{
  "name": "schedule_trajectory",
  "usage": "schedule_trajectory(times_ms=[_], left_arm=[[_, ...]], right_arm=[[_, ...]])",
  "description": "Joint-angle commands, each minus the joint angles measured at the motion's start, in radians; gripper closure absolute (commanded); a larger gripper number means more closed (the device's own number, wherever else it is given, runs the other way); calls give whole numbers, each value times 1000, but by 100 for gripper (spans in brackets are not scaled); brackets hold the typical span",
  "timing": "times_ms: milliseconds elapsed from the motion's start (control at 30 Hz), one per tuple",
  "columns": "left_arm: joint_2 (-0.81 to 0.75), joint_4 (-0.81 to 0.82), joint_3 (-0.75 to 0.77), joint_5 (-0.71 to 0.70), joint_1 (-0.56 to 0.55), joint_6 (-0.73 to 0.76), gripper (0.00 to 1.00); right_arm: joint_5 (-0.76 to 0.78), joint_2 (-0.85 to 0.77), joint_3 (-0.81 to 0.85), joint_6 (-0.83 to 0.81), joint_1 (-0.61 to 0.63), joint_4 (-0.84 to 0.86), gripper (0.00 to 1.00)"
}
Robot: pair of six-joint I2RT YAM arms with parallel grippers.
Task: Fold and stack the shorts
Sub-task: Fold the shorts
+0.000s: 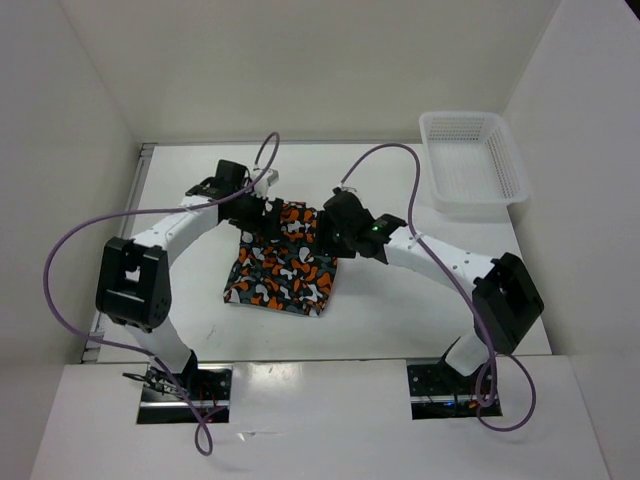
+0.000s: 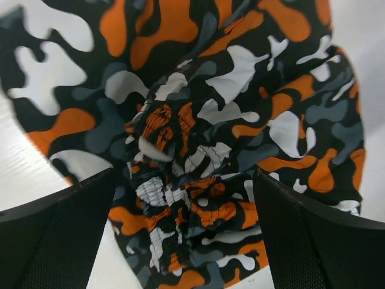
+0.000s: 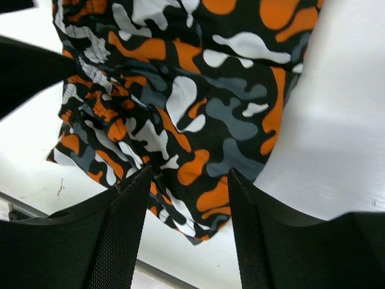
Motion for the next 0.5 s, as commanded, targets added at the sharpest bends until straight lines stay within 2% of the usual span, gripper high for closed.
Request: schedule_trajectory(times_ms=[0, 167, 267, 300, 400, 433, 467], left_arm=[[69, 19, 28, 15, -10, 5, 0], [158, 64, 38, 13, -19, 5, 0], [168, 88, 38, 70, -19, 5, 10], [168, 88, 29, 83, -19, 5, 24], [143, 88, 18, 93, -19, 5, 57], [127, 73, 18, 93, -9, 5, 78], [111, 59, 18, 105, -9, 5, 84]], right_arm=[[11, -89, -19, 17, -7, 15, 40], [20, -120, -52, 35, -16, 6, 40], [20, -120, -73, 48, -25, 6, 40], [5, -120, -87, 60, -25, 6, 39], [-70, -110, -131, 71, -65, 49, 27], [-87, -110, -154, 80, -74, 61, 27], [-112, -110, -163, 80, -88, 87, 22]])
